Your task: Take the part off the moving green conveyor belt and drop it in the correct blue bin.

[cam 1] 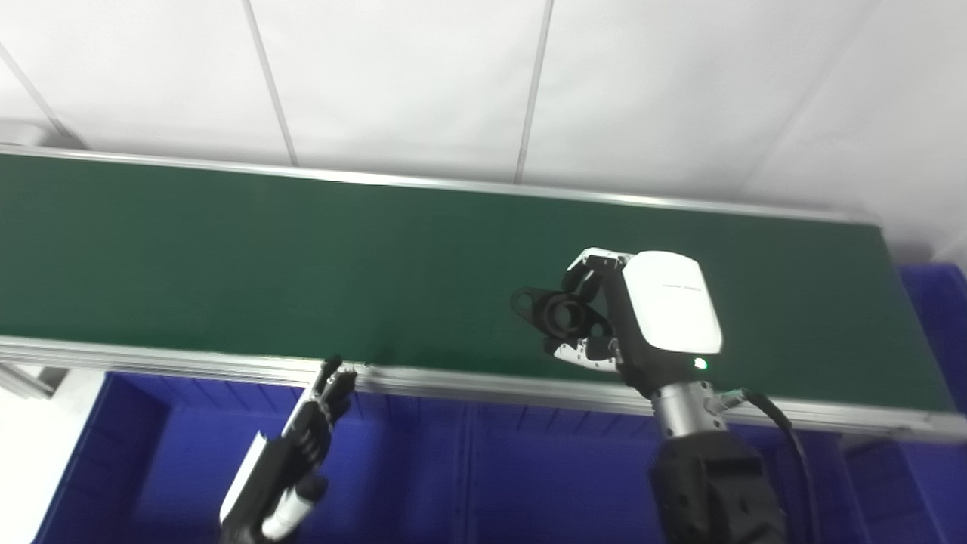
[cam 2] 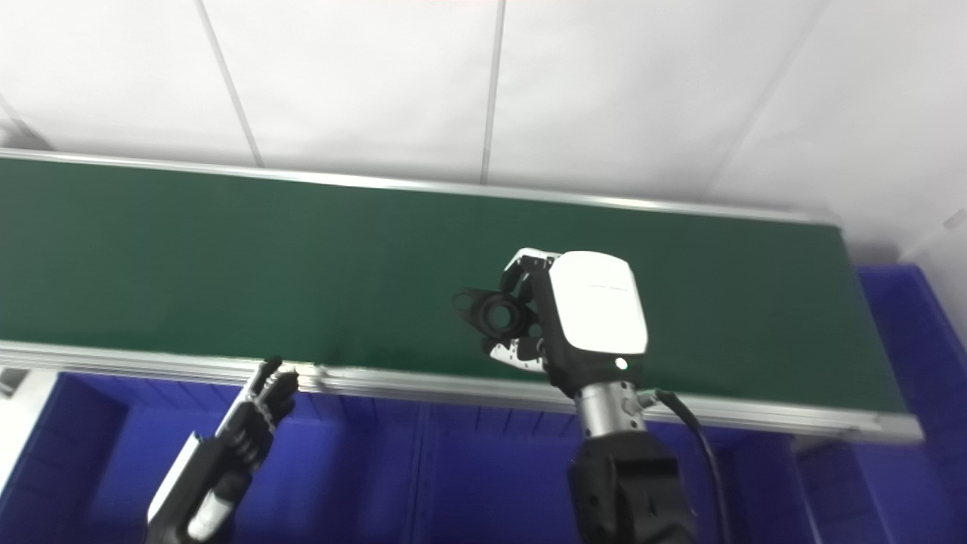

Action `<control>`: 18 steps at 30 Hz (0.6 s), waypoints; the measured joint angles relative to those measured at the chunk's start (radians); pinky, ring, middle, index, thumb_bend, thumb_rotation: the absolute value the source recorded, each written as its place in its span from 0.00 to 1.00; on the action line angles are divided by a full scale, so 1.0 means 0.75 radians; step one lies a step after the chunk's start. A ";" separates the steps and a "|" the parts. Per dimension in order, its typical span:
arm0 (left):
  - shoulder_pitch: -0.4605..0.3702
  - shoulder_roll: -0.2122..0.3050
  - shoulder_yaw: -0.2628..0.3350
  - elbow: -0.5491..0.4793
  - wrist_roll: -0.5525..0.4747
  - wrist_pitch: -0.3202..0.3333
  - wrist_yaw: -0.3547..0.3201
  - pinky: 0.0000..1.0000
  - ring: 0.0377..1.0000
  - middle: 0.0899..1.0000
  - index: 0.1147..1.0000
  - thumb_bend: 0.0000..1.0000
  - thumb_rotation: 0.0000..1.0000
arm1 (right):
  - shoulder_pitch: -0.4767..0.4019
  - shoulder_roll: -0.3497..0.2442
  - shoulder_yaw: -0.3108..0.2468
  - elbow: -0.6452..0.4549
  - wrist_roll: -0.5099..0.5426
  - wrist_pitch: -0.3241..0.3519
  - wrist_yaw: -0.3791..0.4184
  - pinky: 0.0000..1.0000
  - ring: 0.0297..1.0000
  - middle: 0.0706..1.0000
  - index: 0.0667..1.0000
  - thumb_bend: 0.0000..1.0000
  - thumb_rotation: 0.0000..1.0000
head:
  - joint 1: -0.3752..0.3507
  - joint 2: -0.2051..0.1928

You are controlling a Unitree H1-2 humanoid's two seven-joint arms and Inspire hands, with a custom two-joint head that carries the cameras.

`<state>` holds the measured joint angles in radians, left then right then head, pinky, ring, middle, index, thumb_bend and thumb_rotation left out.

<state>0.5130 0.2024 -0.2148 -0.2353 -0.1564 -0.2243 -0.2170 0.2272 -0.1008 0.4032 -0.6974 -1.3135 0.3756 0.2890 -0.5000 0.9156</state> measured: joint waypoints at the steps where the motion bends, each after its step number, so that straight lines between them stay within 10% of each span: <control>1: 0.003 0.005 0.012 -0.018 -0.014 0.016 -0.001 0.96 0.97 0.96 1.00 0.78 0.81 | 0.054 0.013 0.001 -0.021 -0.018 -0.004 0.016 0.12 0.16 0.43 0.45 0.52 0.00 | -0.010 0.021; 8: -0.003 0.040 0.057 -0.080 -0.072 0.099 -0.024 0.95 0.95 0.93 1.00 0.81 0.77 | 0.311 0.067 -0.008 0.057 -0.078 -0.055 -0.053 0.14 0.18 0.43 0.45 0.52 0.00 | -0.019 0.072; 18: -0.015 0.037 0.075 -0.120 -0.070 0.179 -0.032 0.93 0.94 0.92 1.00 0.79 0.77 | 0.333 0.113 -0.058 0.316 -0.087 -0.053 0.019 0.20 0.25 0.43 0.45 0.52 0.00 | 0.004 0.074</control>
<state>0.5020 0.2303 -0.1585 -0.3251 -0.2090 -0.0897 -0.2411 0.4766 -0.0158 0.3597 -0.4607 -1.3787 0.3359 0.3031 -0.4970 0.9710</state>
